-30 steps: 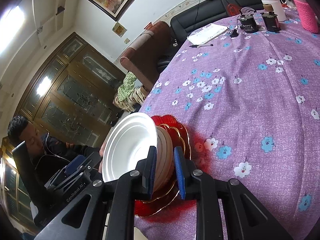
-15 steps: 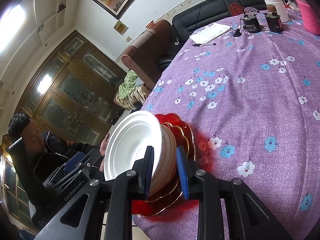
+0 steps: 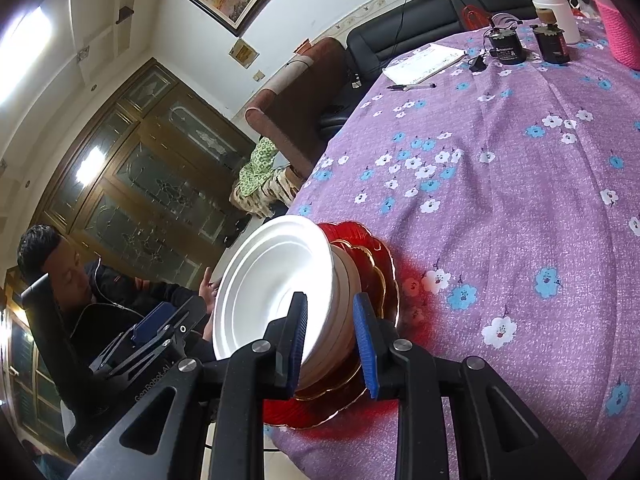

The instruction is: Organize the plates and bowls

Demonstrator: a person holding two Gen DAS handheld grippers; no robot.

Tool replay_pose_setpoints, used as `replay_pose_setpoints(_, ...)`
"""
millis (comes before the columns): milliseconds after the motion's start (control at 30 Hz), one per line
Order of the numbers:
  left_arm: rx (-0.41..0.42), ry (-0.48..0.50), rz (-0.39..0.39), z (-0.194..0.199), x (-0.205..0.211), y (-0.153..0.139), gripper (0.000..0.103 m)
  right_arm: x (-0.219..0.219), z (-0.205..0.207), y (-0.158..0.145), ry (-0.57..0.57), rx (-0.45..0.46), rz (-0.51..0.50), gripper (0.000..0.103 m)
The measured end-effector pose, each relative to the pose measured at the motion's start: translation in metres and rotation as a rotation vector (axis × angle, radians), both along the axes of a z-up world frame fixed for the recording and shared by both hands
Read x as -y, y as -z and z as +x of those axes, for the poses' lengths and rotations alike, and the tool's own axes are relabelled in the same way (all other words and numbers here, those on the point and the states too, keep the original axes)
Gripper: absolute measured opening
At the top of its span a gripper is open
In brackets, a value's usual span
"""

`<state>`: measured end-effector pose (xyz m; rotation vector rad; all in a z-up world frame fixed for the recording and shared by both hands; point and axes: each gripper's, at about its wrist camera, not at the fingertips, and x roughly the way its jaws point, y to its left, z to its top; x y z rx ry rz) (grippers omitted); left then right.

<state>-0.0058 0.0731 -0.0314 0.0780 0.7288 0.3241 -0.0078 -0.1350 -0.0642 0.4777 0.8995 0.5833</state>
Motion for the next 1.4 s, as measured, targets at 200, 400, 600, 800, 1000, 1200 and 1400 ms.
replay_pose_setpoints(200, 0.003, 0.007, -0.013, -0.002, 0.001, 0.0, 0.059, 0.0, -0.004, -0.002, -0.007, 0.01, 0.0, 0.027)
replay_pose_setpoints(400, 0.02, 0.0, 0.003, -0.005, 0.006, -0.001, 0.059, -0.001, -0.008, 0.0, -0.017, 0.011, -0.001, 0.027)
replay_pose_setpoints(600, 0.059, 0.017, -0.002, -0.011, 0.008, -0.008, 0.059, -0.009, -0.015, -0.004, -0.044, 0.039, -0.005, 0.027)
replay_pose_setpoints(800, 0.104, 0.026, 0.006, -0.021, 0.011, -0.014, 0.075, -0.015, -0.024, -0.013, -0.068, 0.099, -0.014, 0.028)
replay_pose_setpoints(1000, 0.142, 0.031, 0.015, -0.028, 0.012, -0.02, 0.082, -0.021, -0.031, -0.019, -0.081, 0.138, -0.034, 0.029)
replay_pose_setpoints(1200, 0.132, 0.039, 0.012, -0.027, 0.014, -0.019, 0.082, -0.022, -0.034, -0.021, -0.081, 0.146, -0.038, 0.029)
replay_pose_setpoints(1400, 0.121, 0.046, 0.028, -0.026, 0.022, -0.018, 0.084, -0.021, -0.034, -0.022, -0.077, 0.149, -0.037, 0.029)
